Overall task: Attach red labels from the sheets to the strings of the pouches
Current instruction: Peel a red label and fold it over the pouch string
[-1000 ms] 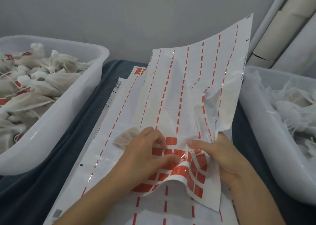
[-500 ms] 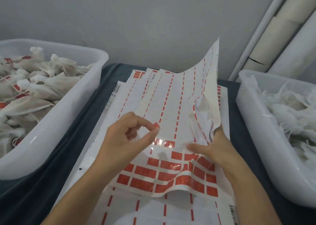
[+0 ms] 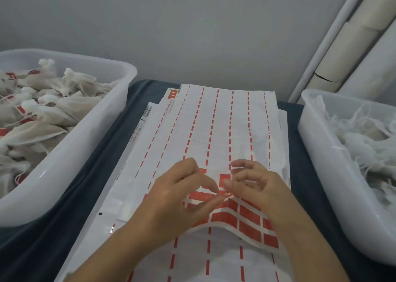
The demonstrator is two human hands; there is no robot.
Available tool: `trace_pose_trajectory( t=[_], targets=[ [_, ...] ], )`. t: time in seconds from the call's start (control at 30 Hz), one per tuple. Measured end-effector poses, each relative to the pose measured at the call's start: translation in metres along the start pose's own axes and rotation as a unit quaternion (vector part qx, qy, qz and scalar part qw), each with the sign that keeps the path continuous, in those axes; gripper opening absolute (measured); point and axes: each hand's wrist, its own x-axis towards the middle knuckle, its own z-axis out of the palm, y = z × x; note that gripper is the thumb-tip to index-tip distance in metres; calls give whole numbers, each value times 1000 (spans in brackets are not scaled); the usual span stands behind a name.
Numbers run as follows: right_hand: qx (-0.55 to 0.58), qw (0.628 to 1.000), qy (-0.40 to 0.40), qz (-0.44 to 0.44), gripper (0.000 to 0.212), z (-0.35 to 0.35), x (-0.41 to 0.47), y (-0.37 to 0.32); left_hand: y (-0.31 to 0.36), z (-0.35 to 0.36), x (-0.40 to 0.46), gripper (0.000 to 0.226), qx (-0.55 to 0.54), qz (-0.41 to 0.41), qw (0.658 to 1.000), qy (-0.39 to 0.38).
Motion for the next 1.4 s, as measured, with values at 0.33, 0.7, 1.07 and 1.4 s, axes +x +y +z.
trace_pose_trajectory(
  t=[0.33, 0.7, 1.07, 1.4],
  targets=[
    [118, 984, 5, -131, 56, 8, -7, -3, 6, -1, -4, 34, -28, 0, 998, -64],
    [118, 975, 58, -180, 61, 16, -9, 1, 10, -2, -4, 25, -95, -87, 991, -47],
    [85, 983, 103, -122, 50, 10, -6, 1, 1, -6, 7, 30, -304, -323, 896, -5],
    [80, 990, -2, -115, 37, 5, -14, -7, -2, -4, 6, 7, -278, -355, 892, -15]
  ],
)
